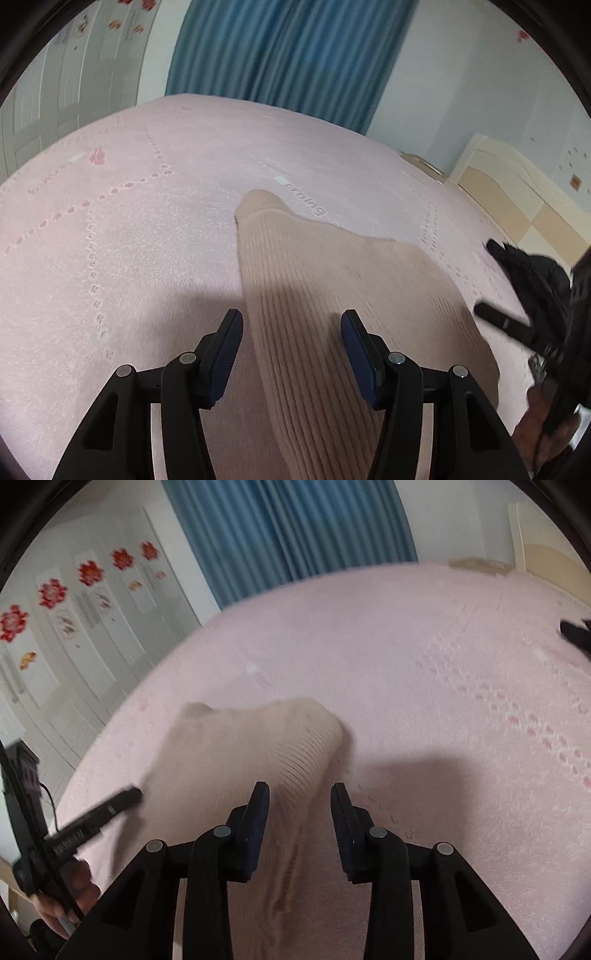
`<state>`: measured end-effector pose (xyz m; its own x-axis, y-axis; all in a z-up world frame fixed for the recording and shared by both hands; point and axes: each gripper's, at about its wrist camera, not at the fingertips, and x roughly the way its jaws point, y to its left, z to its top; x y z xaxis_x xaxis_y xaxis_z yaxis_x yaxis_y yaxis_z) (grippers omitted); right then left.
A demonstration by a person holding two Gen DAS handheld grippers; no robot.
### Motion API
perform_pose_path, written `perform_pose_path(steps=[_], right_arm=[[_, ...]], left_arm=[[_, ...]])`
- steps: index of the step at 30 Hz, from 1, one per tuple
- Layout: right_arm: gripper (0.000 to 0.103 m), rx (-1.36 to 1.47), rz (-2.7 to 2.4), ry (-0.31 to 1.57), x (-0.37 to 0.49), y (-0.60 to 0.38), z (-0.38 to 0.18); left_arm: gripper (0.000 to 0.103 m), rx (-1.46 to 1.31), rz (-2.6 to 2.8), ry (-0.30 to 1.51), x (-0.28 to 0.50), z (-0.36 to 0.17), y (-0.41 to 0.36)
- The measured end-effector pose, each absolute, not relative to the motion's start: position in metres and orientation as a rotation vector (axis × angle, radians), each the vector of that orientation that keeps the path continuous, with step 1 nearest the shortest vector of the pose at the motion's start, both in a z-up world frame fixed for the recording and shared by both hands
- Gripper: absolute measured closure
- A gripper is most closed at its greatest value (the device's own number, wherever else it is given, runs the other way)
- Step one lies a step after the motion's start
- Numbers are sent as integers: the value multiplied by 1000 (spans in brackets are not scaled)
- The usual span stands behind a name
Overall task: Fold small clothes
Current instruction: 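Press the open left tool onto the sweater bundle while the right tool presses beside it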
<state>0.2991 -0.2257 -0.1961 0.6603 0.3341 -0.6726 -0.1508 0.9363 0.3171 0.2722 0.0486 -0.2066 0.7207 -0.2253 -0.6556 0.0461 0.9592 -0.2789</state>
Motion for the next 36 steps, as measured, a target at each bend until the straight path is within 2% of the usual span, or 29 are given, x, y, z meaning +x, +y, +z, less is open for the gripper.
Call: perform_pose_path(steps=[7, 13, 16, 20, 33, 36], right_arm=[[69, 110, 375, 701, 273, -187, -187], [71, 35, 377, 810, 289, -171, -214], [72, -8, 354, 824, 292, -168, -222], [71, 11, 368, 861, 297, -172, -225], [69, 12, 384, 865, 305, -171, -230], [69, 19, 385, 866, 305, -172, -229]], left_arm=[[50, -206, -114, 737, 249, -211, 39], [49, -144, -167, 765, 260, -215, 27], [46, -70, -153, 769, 262, -220, 18], [43, -122, -175, 785, 264, -224, 26], [37, -128, -169, 794, 268, -225, 25], [33, -121, -149, 794, 269, -226, 25]])
